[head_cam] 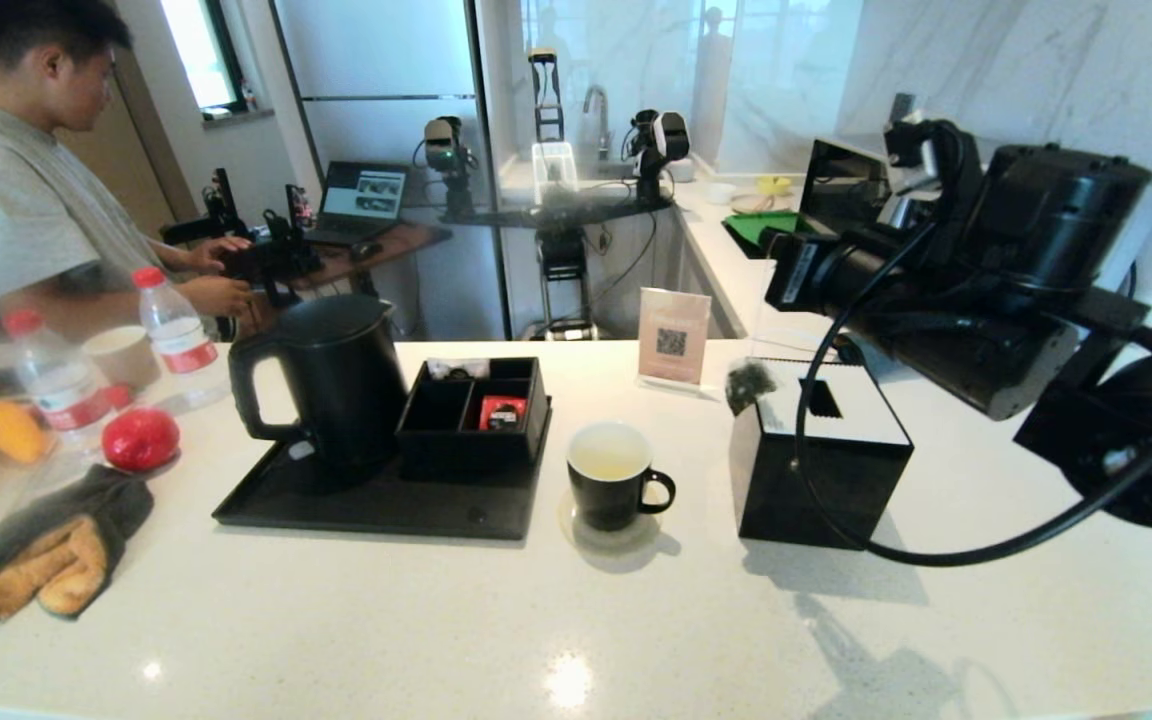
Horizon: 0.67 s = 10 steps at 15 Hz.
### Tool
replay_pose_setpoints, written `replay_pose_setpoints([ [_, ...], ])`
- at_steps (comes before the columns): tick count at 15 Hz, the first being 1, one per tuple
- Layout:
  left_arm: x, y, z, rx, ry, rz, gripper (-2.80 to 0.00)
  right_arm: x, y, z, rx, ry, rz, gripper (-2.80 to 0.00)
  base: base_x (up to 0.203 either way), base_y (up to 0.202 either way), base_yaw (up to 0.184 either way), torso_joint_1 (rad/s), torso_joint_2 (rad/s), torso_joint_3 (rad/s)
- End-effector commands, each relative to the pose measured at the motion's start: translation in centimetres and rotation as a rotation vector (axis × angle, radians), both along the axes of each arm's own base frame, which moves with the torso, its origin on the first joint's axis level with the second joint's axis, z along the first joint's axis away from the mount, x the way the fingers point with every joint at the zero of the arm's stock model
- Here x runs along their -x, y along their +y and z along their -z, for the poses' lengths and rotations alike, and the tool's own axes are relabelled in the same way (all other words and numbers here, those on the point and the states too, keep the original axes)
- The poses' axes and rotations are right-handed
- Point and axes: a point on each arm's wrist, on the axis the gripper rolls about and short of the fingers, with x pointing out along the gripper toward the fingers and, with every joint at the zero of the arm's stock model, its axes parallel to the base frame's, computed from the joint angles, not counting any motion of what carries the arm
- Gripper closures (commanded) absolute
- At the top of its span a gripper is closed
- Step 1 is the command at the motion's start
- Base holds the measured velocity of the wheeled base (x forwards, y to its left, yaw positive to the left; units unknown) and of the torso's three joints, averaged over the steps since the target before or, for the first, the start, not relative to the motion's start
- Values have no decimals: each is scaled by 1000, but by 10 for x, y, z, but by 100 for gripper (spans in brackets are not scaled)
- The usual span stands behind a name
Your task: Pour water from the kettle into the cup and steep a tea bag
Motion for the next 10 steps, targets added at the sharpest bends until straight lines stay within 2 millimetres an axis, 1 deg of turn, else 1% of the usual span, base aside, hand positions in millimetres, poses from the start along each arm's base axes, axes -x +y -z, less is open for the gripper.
replay_pose_setpoints([
  [1,0,0,0,-1,0,0,0,0,-26,-13,-19,-34,67,0,0,0,0,0,0,0],
  [3,0,0,0,-1,0,0,0,-2,-40,-14,-18,-34,99,0,0,0,0,0,0,0],
  [5,0,0,0,-1,0,0,0,-5,-49,-9,-11,-23,110,0,0,0,0,0,0,0],
  [8,0,0,0,-1,0,0,0,-9,-60,-1,-1,-3,144,0,0,0,0,0,0,0],
  [10,0,0,0,-1,0,0,0,-10,-64,2,-9,8,156,0,0,0,0,0,0,0],
])
